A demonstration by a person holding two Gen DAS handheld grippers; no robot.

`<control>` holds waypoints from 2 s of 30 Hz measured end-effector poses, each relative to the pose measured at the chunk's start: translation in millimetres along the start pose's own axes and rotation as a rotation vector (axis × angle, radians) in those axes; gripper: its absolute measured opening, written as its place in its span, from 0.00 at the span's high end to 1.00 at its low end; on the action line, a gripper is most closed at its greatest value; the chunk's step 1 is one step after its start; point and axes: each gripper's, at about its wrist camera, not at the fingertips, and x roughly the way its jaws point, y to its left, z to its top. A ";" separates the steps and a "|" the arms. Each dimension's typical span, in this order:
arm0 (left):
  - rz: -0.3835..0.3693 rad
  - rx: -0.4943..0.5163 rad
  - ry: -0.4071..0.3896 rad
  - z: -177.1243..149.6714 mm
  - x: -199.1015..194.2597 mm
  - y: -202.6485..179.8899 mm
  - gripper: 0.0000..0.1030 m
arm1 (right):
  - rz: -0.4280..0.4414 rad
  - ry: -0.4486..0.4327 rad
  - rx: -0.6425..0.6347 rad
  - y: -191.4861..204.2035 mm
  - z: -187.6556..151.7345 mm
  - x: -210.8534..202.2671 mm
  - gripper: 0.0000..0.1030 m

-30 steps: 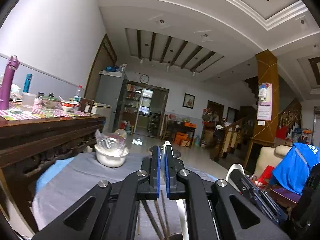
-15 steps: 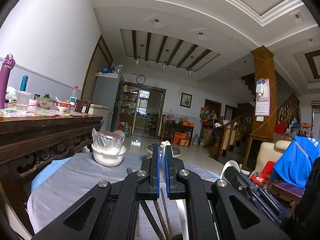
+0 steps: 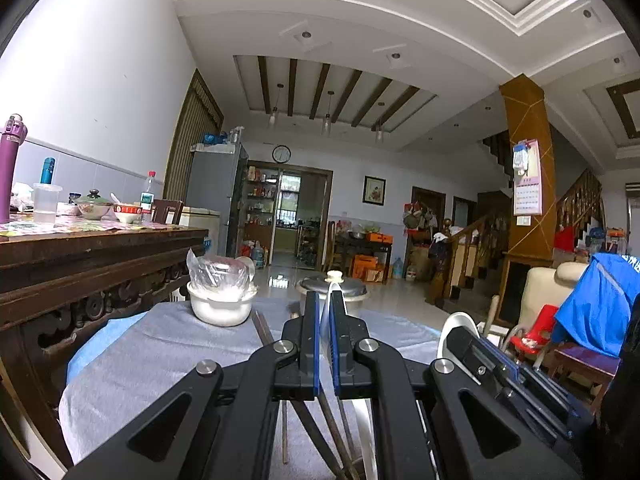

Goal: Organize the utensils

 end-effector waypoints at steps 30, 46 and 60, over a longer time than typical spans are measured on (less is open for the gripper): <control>-0.012 -0.004 0.064 -4.1 9.3 4.3 0.96 | -0.016 0.004 -0.001 -9.3 3.0 4.8 0.92; -0.032 0.000 0.083 -4.4 13.2 2.4 0.96 | -0.114 0.241 0.248 -118.5 26.1 31.2 0.31; -0.026 -0.038 0.094 -10.3 12.4 2.2 0.96 | 0.082 0.967 0.649 -159.7 -95.3 157.5 0.63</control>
